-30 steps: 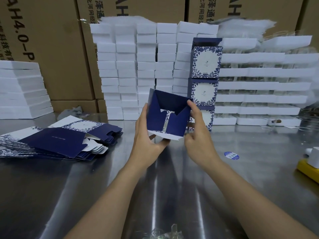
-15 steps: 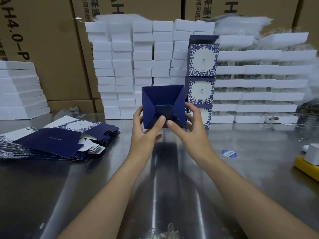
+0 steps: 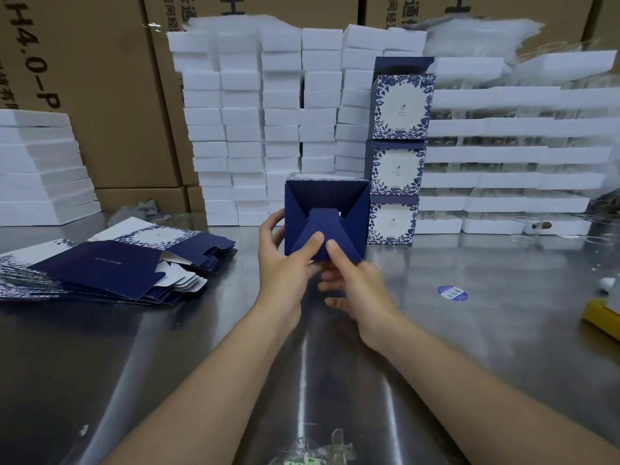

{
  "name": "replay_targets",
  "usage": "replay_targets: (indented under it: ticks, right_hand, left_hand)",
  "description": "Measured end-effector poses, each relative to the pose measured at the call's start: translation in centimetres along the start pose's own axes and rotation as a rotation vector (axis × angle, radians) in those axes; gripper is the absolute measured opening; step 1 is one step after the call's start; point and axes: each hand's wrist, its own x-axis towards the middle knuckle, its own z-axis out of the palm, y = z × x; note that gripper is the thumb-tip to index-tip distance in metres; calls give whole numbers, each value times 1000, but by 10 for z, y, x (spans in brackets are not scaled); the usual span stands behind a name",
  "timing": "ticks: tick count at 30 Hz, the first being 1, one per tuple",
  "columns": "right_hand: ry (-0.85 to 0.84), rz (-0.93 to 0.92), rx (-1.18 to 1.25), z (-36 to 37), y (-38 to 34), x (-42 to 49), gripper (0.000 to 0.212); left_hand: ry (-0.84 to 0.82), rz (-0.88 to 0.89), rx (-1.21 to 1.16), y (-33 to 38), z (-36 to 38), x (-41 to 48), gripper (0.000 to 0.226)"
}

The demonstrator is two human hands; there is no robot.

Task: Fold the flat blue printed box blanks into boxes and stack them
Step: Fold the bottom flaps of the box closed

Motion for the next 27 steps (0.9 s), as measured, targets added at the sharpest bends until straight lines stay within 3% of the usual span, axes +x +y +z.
replay_targets:
  ticks: [10,14,17,20,27]
  right_hand:
    - [58,65,96,-4,0,8,29]
    - [50,79,206,-7,0,9,22]
    - [54,76,207,-8,2,10,26]
    - [65,78,197,-8,3,11,31]
    - [-43,119,152,-8,3,11,42]
  left_hand:
    - [83,10,91,-17,9,2,58]
    - [168,-164,-7,-21,6,3,51]
    - [123,-286,197,-26,8,1,24]
    - [87,-302,313,-32,10,-3,33]
    - [110,-349,253,-26,9,-3,36]
